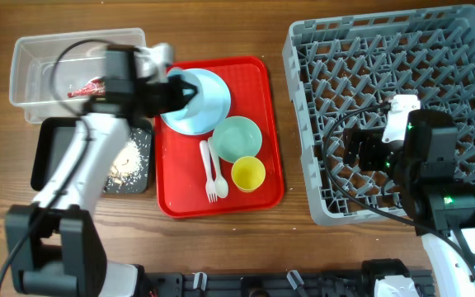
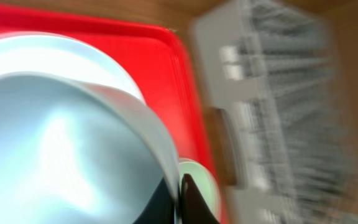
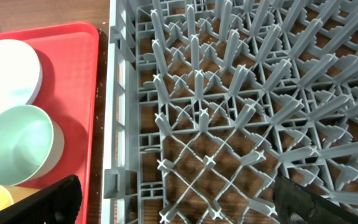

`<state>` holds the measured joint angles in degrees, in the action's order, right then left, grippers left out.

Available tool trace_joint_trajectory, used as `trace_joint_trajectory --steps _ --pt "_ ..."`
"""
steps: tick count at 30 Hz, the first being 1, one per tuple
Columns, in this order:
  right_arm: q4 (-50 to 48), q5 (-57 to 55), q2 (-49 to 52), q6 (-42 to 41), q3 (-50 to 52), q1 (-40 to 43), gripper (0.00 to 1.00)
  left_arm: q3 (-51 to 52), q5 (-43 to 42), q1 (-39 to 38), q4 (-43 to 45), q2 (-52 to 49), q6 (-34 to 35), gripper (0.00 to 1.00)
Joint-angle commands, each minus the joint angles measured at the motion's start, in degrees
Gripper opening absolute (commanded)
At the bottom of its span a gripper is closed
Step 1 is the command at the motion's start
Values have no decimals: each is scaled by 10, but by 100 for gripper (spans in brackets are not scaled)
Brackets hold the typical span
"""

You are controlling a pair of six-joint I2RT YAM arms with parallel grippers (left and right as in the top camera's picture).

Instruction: Sort waste into correct bins and load items into the dishwasher rack

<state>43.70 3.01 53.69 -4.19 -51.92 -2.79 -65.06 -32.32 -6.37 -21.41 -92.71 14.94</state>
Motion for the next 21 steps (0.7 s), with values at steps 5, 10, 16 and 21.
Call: trace_joint_trajectory --steps 5,10,16,21 --pt "-1 10 0 10 -11 2 100 -7 309 -153 64 -94 3 7" --pt "0 10 0 10 -11 2 100 -8 315 -153 57 -104 3 27" --pt "0 10 0 10 -11 2 100 -31 163 -160 -141 35 10 59" --pt "0 10 0 10 -11 2 100 -18 205 -243 -274 3 23 57"
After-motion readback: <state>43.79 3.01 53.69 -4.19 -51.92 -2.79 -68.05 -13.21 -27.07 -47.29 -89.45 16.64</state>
